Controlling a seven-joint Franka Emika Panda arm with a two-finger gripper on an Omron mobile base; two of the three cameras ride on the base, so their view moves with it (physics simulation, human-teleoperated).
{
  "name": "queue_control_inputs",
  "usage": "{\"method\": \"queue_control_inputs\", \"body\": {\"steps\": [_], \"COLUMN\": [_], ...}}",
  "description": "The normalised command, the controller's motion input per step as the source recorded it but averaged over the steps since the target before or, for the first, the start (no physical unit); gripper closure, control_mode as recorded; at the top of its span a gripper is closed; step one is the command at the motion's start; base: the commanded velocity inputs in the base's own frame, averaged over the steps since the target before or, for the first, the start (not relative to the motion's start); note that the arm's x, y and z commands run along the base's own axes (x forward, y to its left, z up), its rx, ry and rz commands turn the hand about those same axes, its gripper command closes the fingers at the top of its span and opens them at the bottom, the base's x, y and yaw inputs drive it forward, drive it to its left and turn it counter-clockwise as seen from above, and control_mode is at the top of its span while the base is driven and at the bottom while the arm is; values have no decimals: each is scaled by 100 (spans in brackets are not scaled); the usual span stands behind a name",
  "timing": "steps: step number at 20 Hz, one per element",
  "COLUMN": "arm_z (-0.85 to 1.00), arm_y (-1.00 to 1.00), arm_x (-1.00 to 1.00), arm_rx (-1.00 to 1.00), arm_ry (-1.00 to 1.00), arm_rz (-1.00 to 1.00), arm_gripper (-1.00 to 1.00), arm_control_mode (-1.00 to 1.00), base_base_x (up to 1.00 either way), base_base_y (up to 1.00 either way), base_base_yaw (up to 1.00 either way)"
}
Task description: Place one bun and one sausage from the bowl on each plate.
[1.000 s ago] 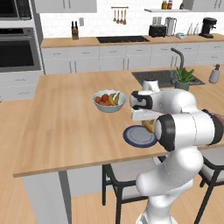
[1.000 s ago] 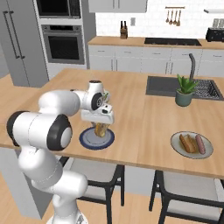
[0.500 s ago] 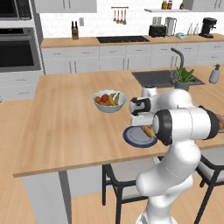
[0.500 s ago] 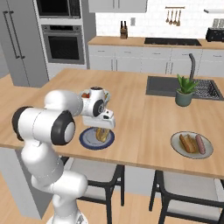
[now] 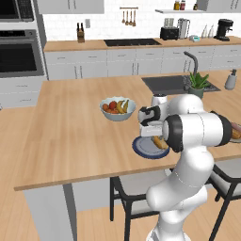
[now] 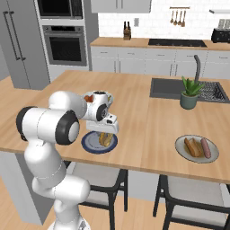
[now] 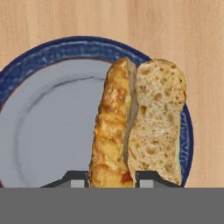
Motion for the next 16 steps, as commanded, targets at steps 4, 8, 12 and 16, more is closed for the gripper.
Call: {"method": "queue_control_inputs", "body": {"steps": [4, 8, 12, 16], "arm_z": [0, 15, 48, 58], "arm_y": [0, 1, 2, 0], "arm_x": [2, -1, -70, -100], "arm_rx": [0, 0, 0, 0], "arm_ry": [0, -5, -3, -1], "arm_rz": [0, 0, -2, 0], "arm_gripper": [-100, -100, -100, -100], "arm_control_mode": [-100, -100, -100, -100], "base_base_x": [0, 0, 0, 0], "base_base_y": [0, 0, 0, 0], "base_base_yaw": [0, 0, 0, 0]}}
